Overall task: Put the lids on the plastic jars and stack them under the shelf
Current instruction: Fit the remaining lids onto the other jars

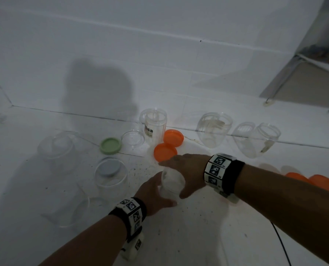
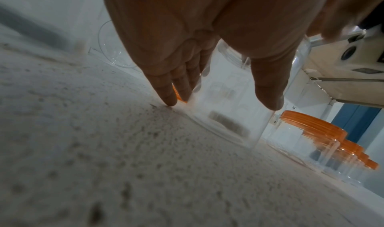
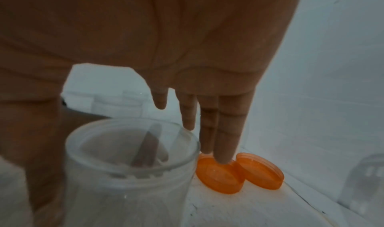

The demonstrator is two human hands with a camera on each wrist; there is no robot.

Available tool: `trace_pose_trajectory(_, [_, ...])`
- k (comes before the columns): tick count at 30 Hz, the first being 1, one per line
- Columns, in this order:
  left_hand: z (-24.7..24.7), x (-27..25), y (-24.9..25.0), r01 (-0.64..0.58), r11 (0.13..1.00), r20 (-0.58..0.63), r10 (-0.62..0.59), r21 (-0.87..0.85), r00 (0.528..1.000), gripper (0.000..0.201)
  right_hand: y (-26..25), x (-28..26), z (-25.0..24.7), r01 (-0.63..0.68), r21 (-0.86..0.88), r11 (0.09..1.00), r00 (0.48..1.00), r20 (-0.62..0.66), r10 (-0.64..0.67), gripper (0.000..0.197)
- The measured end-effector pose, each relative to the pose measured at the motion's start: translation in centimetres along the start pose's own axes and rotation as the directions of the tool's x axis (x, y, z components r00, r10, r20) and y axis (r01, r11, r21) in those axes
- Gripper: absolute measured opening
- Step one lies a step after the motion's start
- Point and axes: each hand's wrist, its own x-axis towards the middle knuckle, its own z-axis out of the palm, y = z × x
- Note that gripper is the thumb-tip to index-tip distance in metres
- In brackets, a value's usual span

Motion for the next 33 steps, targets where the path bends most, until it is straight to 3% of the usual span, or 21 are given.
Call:
trace_pose_trajectory(2, [0.2, 0.2, -0.1, 0.005, 1.000, -0.001, -0.005, 0.013, 1.000, 0.106, -0.2, 0.7, 0.8, 0.010, -0.053, 0.999, 1.000, -0.013, -0.011, 0.111])
trace_pose_trajectory(8, [-0.3, 0.1, -0.1, 0.015, 1.000, 0.061, -0.016, 0.017, 0.998, 0.098, -1.6, 0.7, 1.6, -0.239, -0.013, 0.971, 0.969, -0.074, 0.237, 0.107])
trace_pose_trajectory(15, [-0.4, 0.6, 0.3, -0.027, 0.996, 0.111, 0.018, 0.081, 0.994, 0.100, -1.1, -0.7, 2.3, -0.305, 0.103, 0.947, 0.946, -0.083, 0.314, 0.102])
trace_pose_trajectory(18, [-0.2, 1.1, 0.5, -0.025, 0.992, 0.122, 0.010, 0.121, 0.992, 0.109, 1.4, -2.3, 1.1, -0.315, 0.183, 0.931, 0.932, -0.123, 0.340, 0.103])
trace_pose_trajectory(24, [0.9, 2.3, 1.4, -0.059, 0.953, 0.107, 0.029, 0.297, 0.994, 0.062, 10.4, -3.3, -1.2, -0.495, 0.272, 0.825, 0.816, -0.182, 0.549, 0.108])
trace_pose_trajectory(33, [3.9, 4.6, 3.9, -0.001, 0.915, 0.065, -0.027, 0.403, 0.998, 0.069, 19.0, 0.5, 1.9, -0.654, 0.277, 0.704, 0.723, -0.047, 0.689, 0.115])
